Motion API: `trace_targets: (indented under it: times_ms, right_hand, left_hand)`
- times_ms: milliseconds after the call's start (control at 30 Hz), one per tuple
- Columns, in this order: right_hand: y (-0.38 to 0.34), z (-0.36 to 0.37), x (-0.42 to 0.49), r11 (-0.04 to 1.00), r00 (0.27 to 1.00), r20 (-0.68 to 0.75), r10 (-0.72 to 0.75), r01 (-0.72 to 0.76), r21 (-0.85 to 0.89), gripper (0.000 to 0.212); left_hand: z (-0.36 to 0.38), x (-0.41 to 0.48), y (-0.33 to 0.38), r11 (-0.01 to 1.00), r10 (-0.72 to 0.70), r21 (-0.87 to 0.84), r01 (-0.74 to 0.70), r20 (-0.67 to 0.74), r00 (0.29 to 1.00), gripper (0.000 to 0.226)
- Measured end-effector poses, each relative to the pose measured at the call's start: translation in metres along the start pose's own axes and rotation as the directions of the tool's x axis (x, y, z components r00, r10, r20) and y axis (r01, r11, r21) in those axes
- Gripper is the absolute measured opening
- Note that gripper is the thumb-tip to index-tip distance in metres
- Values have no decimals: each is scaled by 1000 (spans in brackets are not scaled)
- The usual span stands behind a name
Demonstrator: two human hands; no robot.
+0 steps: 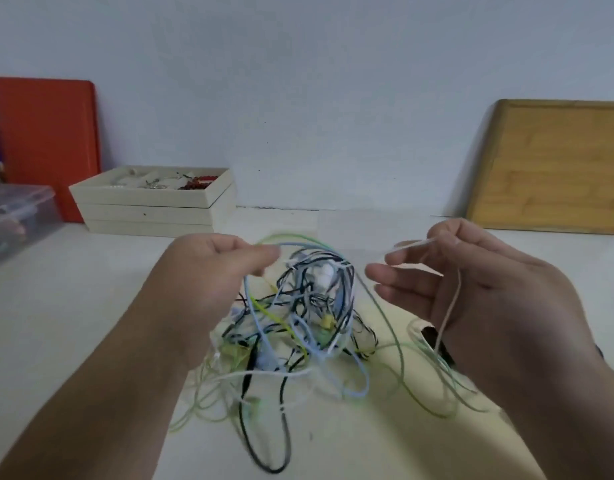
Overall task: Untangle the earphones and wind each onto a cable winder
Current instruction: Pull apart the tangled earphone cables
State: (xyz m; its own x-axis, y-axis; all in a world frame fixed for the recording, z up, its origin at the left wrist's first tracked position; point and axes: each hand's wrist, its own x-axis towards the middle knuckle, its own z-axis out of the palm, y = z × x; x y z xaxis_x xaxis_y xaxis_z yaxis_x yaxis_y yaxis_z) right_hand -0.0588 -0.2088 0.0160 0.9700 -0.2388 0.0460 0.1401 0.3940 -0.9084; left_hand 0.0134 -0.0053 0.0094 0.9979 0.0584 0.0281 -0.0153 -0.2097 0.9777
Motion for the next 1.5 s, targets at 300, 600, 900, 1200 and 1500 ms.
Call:
trace_targets:
  times_ms: [300,600,900,1200,1500]
  right_hand:
    - [10,2,0,993,984,151,93,-82,-81,16]
    - [11,-5,5,999,976,220,8,-1,-33,7]
    - [7,-5,5,991,986,166,21,-43,131,11]
    - [7,-7,6,968,988,142,56,-88,234,14]
    - [6,-11,7,927,968,243,70,-153,343,13]
  left_hand:
    - [-2,-9,-1,843,414,260,-471,244,877,43]
    - [13,-22,1,751,455,322,-576,380,805,20]
    - [14,-22,-3,733,459,347,-585,382,802,28]
    - [19,-27,-1,690,509,350,-633,388,769,20]
    - [24,-25,-6,718,435,356,-598,442,785,31]
